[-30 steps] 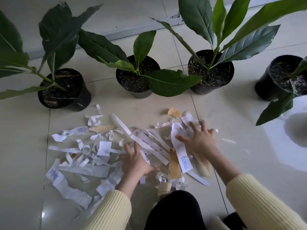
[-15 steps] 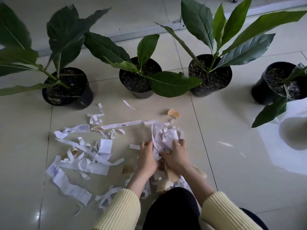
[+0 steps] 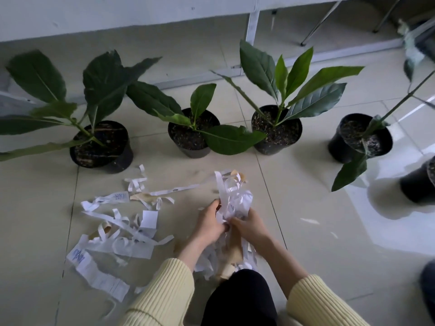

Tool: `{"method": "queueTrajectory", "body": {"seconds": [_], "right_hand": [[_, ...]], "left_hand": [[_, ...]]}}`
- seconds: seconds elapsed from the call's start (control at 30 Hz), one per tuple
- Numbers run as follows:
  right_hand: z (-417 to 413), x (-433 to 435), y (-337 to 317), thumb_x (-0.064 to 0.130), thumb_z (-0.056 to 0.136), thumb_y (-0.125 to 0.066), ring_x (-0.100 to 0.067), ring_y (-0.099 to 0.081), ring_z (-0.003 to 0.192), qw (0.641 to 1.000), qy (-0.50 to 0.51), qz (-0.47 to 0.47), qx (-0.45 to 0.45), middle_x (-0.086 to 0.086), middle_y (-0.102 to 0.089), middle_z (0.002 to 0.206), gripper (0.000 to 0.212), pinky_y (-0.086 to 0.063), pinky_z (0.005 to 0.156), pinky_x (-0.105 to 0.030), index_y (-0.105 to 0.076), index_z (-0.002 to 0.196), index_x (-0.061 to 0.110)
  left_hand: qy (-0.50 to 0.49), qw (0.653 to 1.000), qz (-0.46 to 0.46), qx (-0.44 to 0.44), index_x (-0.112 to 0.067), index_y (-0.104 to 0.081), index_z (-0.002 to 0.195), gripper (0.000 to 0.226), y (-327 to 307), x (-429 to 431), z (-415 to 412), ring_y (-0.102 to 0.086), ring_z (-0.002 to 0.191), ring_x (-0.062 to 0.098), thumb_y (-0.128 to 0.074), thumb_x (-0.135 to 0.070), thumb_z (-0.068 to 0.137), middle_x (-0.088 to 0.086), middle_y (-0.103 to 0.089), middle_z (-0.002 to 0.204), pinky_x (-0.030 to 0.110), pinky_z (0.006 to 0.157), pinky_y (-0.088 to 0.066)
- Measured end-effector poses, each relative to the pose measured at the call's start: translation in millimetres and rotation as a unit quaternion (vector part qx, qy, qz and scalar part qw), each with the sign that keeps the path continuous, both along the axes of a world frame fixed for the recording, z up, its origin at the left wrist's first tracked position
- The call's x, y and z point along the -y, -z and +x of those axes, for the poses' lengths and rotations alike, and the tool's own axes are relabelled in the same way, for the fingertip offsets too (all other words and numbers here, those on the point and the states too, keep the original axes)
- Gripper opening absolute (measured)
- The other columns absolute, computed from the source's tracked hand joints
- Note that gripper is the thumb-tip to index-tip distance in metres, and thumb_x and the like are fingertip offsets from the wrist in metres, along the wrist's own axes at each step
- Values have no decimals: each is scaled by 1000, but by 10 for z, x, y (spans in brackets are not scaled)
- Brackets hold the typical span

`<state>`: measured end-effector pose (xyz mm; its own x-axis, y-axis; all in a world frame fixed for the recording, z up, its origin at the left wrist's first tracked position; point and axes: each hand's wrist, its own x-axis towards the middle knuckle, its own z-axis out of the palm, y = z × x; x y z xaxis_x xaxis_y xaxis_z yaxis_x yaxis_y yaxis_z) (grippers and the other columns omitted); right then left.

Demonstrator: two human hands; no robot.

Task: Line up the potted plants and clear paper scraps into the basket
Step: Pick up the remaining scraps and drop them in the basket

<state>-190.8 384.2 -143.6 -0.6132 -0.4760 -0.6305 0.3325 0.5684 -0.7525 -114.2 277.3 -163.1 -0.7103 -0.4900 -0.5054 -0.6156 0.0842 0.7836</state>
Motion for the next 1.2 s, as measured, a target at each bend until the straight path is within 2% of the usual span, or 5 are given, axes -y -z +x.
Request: {"method": "queueTrajectory", "body": {"seconds": [0.33,0.6,0.73,0.83,1.2], "right_hand": [[-100,-211,-880,11,82,-65,7,-63,56,993,65,-67,-70,14,-68,65,11,-43,49,-6,-68,86,21],[-263,-672,-1729,12,82,-67,-3,-65,67,974,139,-105,-142,3,-70,82,12,-45,50,-7,-67,90,21],[-358,-1095,-2141,12,85,-67,-17,-67,83,960,177,-133,-169,-8,-71,96,23,-53,67,-20,-65,107,12],[-420,-1484,-2411,8,85,-65,-23,-68,86,948,213,-154,-181,-14,-71,99,23,-56,75,-28,-66,108,7],[-851,-3351,-3109,12,84,-69,-5,-68,56,871,386,-166,-252,-3,-69,78,18,-51,48,-16,-66,101,11]], "left_hand": [[74,991,-55,-100,-22,-57,115,50,-891,-80,-293,-63,88,9,-69,-2,71,-8,-67,101,10,69,-47],[157,961,-125,-187,-22,-52,127,61,-1747,-462,-664,-62,102,20,-73,-6,72,2,-66,113,34,90,-52],[209,941,-161,-211,-29,-51,126,58,-2150,-831,-904,-57,84,4,-74,-13,75,-13,-59,100,5,62,-43],[239,928,-147,-247,-25,-54,122,55,-2411,-1202,-1086,-57,90,9,-73,-9,73,-10,-59,99,3,62,-39],[389,834,-187,-344,-15,-52,125,57,-3255,-3119,-1981,-59,104,24,-73,-9,72,8,-63,118,23,79,-44]]}}
